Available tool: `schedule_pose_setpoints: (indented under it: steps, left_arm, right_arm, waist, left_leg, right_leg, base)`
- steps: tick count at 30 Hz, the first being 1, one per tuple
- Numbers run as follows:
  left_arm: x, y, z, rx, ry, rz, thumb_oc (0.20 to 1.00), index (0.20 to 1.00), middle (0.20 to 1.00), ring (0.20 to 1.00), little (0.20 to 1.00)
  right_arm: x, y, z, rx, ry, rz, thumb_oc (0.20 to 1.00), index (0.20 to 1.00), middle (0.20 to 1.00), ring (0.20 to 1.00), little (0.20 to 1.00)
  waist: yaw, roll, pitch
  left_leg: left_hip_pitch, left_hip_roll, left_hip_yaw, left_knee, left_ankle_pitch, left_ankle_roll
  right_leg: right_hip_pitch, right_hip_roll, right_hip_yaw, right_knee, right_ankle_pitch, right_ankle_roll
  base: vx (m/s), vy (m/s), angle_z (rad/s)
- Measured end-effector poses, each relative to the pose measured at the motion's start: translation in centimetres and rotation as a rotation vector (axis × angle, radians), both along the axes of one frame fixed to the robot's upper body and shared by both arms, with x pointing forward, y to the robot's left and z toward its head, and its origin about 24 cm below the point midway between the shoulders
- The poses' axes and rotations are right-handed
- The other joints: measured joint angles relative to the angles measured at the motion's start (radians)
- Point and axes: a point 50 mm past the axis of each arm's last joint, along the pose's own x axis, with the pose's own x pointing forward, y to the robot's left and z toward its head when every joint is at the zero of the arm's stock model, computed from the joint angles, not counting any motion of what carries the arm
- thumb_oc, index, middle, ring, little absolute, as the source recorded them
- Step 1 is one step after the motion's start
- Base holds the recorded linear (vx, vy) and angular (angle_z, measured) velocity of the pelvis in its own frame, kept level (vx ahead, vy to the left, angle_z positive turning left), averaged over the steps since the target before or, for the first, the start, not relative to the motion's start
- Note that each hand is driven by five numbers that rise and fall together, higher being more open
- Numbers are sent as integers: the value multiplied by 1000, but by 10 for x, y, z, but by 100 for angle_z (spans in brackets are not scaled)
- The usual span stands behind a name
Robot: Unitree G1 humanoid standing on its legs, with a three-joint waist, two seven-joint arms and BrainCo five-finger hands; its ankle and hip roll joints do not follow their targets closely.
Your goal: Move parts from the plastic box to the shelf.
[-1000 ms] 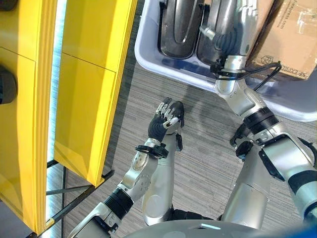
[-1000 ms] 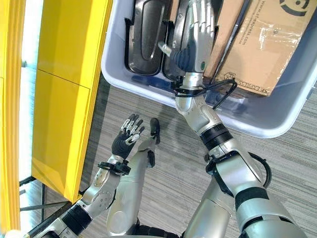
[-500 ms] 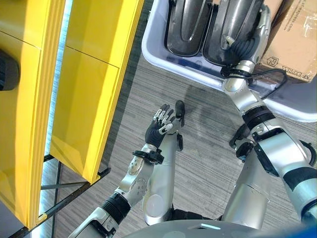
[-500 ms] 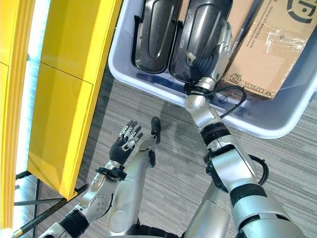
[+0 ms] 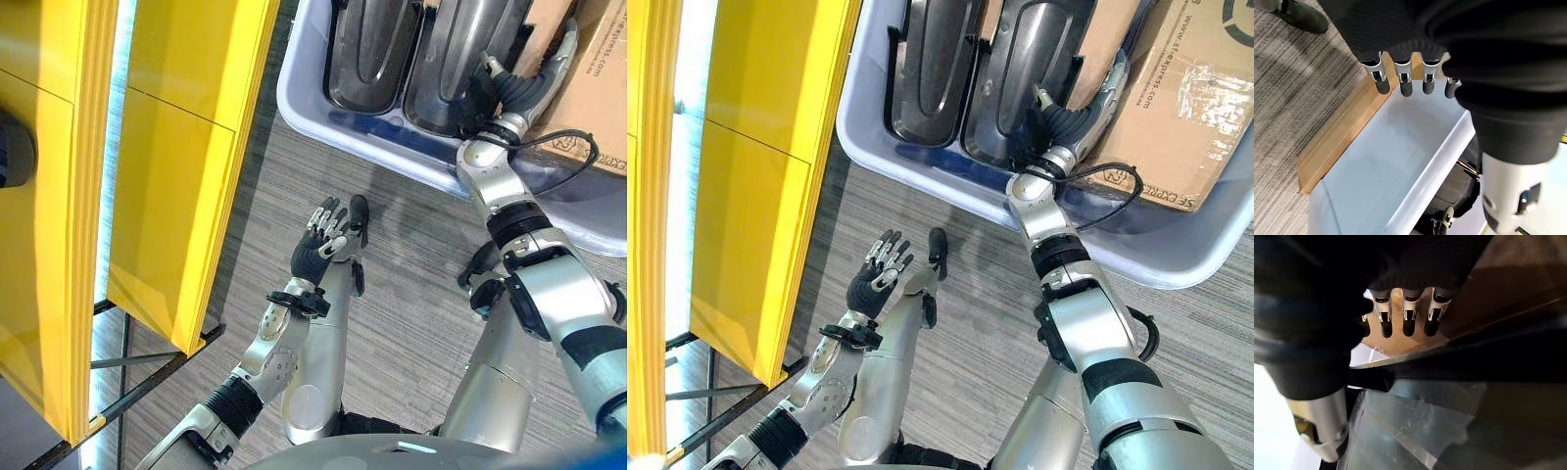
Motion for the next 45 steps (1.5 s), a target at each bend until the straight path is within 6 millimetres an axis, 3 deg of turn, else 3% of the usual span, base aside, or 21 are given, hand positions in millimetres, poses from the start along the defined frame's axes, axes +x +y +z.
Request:
schedule_pose_setpoints:
  steps: [6, 15, 22, 23, 24, 25, 29, 38, 40, 45]
  left_arm:
    - [0, 0, 0, 2, 3, -3, 1000, 1000, 1000, 1000, 1000]
    - [2, -1, -1, 14, 13, -18, 1000, 1000, 1000, 1000, 1000]
    - [2, -1, -1, 17, 14, -18, 1000, 1000, 1000, 1000, 1000]
    - [2, -1, -1, 18, 14, -20, 1000, 1000, 1000, 1000, 1000]
    - [1, -1, -1, 18, 15, -21, 1000, 1000, 1000, 1000, 1000]
    - [1, -2, -2, 23, 20, -31, 1000, 1000, 1000, 1000, 1000]
    - [-4, -10, -4, 66, 12, -74, 1000, 1000, 1000, 1000, 1000]
    - [-4, -9, -2, 106, -12, -76, 1000, 1000, 1000, 1000, 1000]
    - [-4, -8, -3, 103, -4, -73, 1000, 1000, 1000, 1000, 1000]
    - [-6, 4, -13, -136, 110, -38, 1000, 1000, 1000, 1000, 1000]
  right_arm:
    - [7, -6, -9, 21, 121, 48, 1000, 1000, 1000, 1000, 1000]
    - [18, -19, -5, -234, 386, -42, 1000, 1000, 1000, 1000, 1000]
    - [18, -32, -2, -281, 467, -101, 1000, 1000, 1000, 1000, 1000]
    - [18, -34, -1, -304, 495, -113, 934, 934, 934, 934, 934]
    - [18, -34, -1, -308, 499, -114, 379, 379, 379, 379, 379]
    - [18, -37, -3, -336, 538, -126, 200, 200, 200, 200, 200]
    - [18, -47, -13, -358, 670, -131, 200, 200, 200, 200, 200]
    - [15, -59, -21, -351, 735, -158, 200, 200, 200, 200, 200]
    - [14, -61, -31, -418, 782, -156, 200, 200, 200, 200, 200]
    - [10, -57, -64, -502, 887, -99, 200, 200, 200, 200, 200]
  waist:
    - [-2, 0, 0]
    - [-2, 1, -1]
    - [18, 9, -6]
    - [22, 11, -9]
    - [22, 12, -10]
    - [25, 18, -21]
    - [34, 17, -75]
    - [50, 15, -81]
    - [48, 14, -80]
    - [39, -2, -83]
  left_leg:
    - [1, 1, -4, 4, 1, 3]
    - [-12, 5, -23, 17, 2, 0]
    - [-16, 5, -30, 17, 2, -7]
    - [-17, 5, -32, 16, 2, -8]
    - [-17, 5, -32, 16, 3, -9]
    - [-19, 5, -41, 16, 3, -10]
    - [-36, 6, -57, 18, 4, -10]
    - [-20, 4, -72, 14, 7, -12]
    - [6, 4, -68, -2, 9, -11]
    - [92, 7, -51, -49, 14, -8]
  right_leg:
    - [0, 0, 3, 9, -4, -7]
    - [1, 1, -11, 20, -11, -10]
    - [2, 0, -18, 21, -16, -8]
    - [3, 0, -21, 21, -16, -8]
    - [4, 0, -22, 21, -16, -8]
    - [9, 0, -28, 20, -16, -7]
    - [8, 2, -47, 17, -17, -7]
    - [40, 1, -59, 7, -17, -6]
    - [62, 4, -59, -5, -15, -3]
    - [131, 10, -59, -32, -15, -3]
  base:
    - [-7, -29, 1]
    - [-13, -40, 2]
    - [-4, -15, 1]
    - [-9, -47, 3]
    - [-12, -42, 6]
    - [-19, -46, 6]
    - [-18, -60, 6]
    - [-10, -30, 3]
    - [-11, -16, -1]
    - [-14, -13, -4]
